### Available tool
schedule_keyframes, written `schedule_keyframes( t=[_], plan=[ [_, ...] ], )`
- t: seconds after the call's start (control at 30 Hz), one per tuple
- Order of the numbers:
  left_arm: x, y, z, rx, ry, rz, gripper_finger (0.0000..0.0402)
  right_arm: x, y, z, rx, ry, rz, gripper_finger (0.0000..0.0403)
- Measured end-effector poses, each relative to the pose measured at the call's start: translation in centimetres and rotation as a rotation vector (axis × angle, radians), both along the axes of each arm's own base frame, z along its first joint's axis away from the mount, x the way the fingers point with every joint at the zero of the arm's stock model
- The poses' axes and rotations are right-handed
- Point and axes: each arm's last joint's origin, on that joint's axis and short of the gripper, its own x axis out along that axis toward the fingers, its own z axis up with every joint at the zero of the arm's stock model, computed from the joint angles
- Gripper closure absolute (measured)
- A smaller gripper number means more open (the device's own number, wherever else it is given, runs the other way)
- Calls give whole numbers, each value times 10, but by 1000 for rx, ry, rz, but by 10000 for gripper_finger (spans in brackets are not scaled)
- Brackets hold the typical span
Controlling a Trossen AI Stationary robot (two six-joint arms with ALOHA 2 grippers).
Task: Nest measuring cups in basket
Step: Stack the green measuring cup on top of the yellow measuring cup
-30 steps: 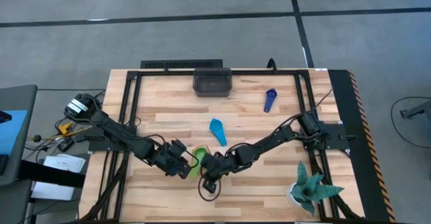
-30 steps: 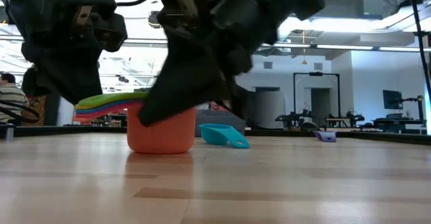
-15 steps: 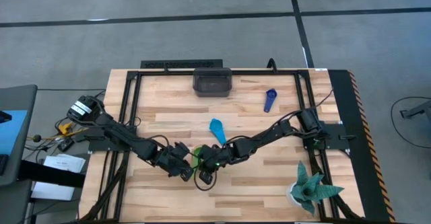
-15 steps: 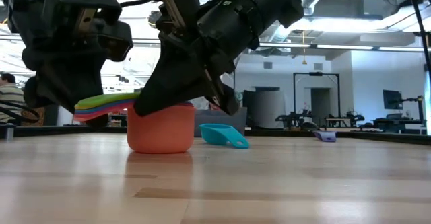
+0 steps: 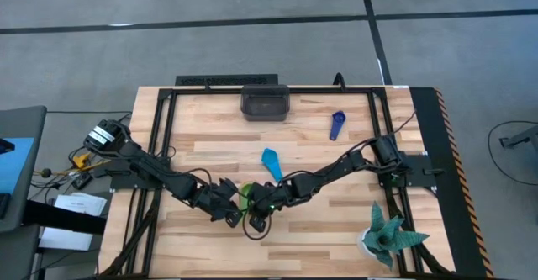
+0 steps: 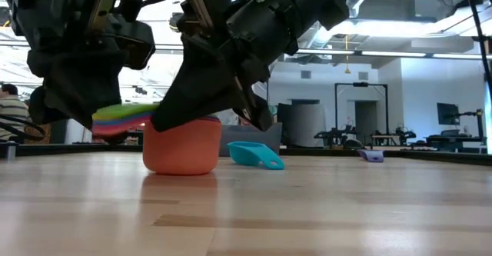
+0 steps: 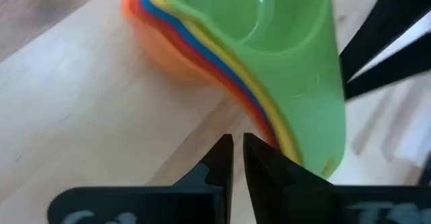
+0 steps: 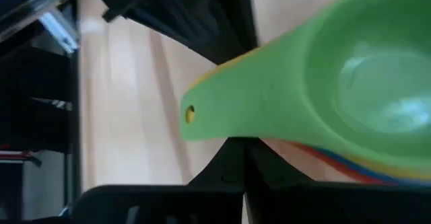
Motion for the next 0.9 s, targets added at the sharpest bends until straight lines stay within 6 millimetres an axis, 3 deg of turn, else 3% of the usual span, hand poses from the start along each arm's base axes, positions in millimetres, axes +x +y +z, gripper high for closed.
schedule_keyframes(
  t=[0.3, 0.9],
  plan=[
    [1, -2, 3, -41, 42, -14, 379, -6, 17, 0, 23, 18, 45, 389],
    [4, -3, 8, -30, 23, -19, 379, 0, 7, 2, 34, -13, 42, 392]
  ],
)
